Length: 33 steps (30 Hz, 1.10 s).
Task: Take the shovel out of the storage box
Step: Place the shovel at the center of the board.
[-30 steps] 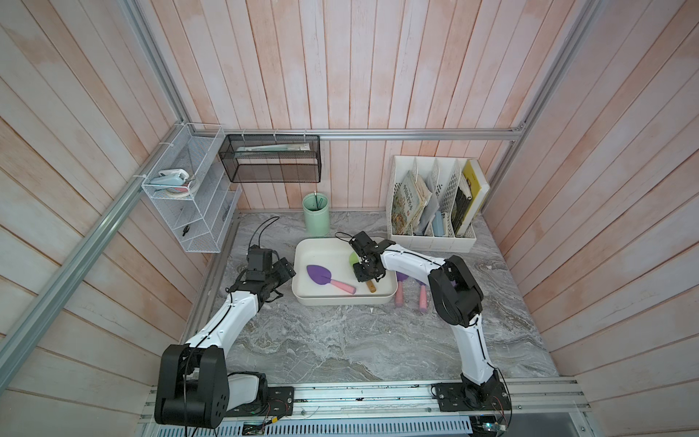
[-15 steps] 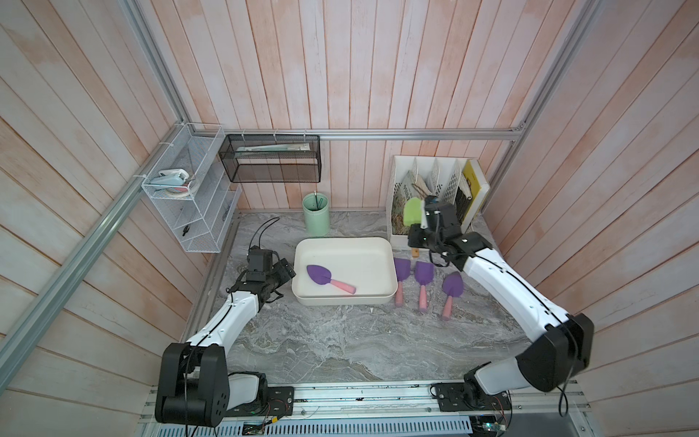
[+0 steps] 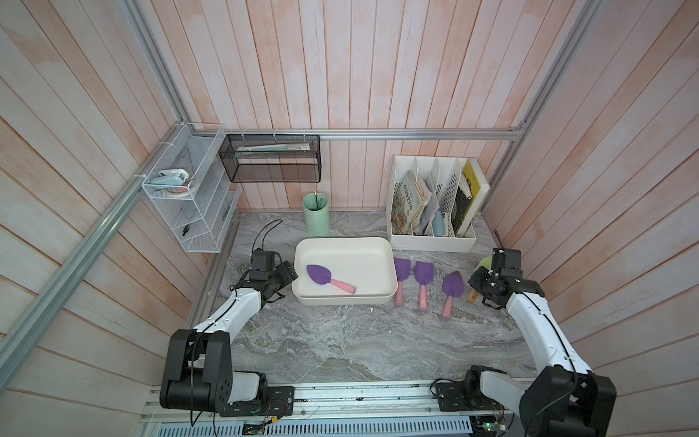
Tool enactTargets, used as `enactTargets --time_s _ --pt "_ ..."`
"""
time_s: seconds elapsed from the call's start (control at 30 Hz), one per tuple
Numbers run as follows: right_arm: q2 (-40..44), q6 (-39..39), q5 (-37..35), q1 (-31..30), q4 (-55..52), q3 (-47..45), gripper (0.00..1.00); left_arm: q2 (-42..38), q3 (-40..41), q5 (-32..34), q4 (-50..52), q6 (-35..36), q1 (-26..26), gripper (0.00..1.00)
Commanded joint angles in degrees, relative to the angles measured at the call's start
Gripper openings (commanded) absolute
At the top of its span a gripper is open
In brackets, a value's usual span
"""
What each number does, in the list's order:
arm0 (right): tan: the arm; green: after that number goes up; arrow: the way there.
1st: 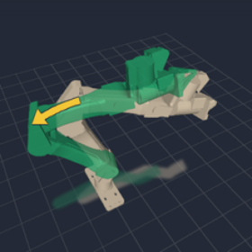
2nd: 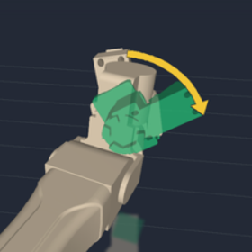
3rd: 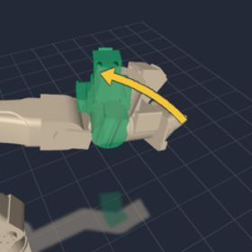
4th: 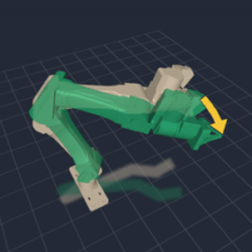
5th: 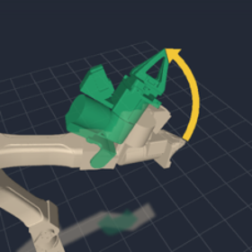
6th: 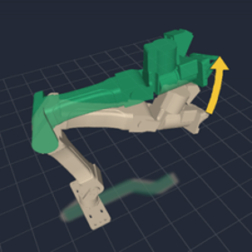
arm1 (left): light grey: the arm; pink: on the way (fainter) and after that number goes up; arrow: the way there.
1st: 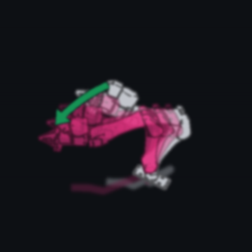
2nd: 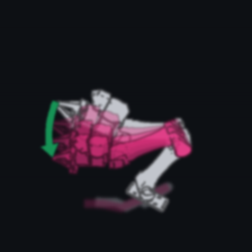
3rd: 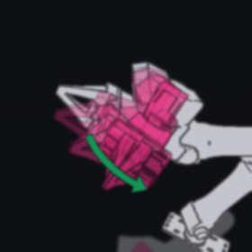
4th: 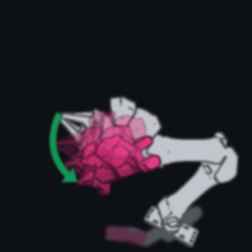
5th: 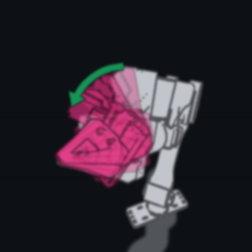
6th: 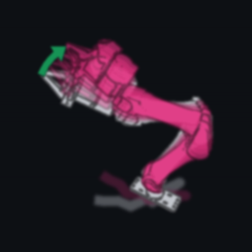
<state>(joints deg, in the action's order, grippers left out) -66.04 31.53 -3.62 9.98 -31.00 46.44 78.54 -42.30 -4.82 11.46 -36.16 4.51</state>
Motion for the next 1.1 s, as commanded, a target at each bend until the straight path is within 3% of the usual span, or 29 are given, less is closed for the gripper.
enactTargets --time_s 0.0,0.13,0.73,0.9,1.07 --pt "-2.2 1.8 4.1 1.7 2.7 -2.9 0.00 0.8 -0.8 -1.7 -2.0 0.8 -0.2 0.83" --pt "-4.5 1.6 6.9 2.1 5.4 -5.0 0.00 1.1 0.2 -2.4 -3.3 0.3 -0.2 0.83" --pt "-18.6 0.0 5.7 3.8 10.8 -9.3 0.00 0.5 0.5 -1.5 -1.5 0.4 -0.2 0.84" --pt "-19.8 -0.1 3.8 3.8 9.2 -9.0 0.33 0.9 -0.1 -1.3 -1.3 0.6 -0.2 0.83" --pt "-16.9 -0.2 3.4 3.6 6.3 -7.0 0.40 1.8 -1.6 -1.1 0.4 1.1 -0.2 0.84"
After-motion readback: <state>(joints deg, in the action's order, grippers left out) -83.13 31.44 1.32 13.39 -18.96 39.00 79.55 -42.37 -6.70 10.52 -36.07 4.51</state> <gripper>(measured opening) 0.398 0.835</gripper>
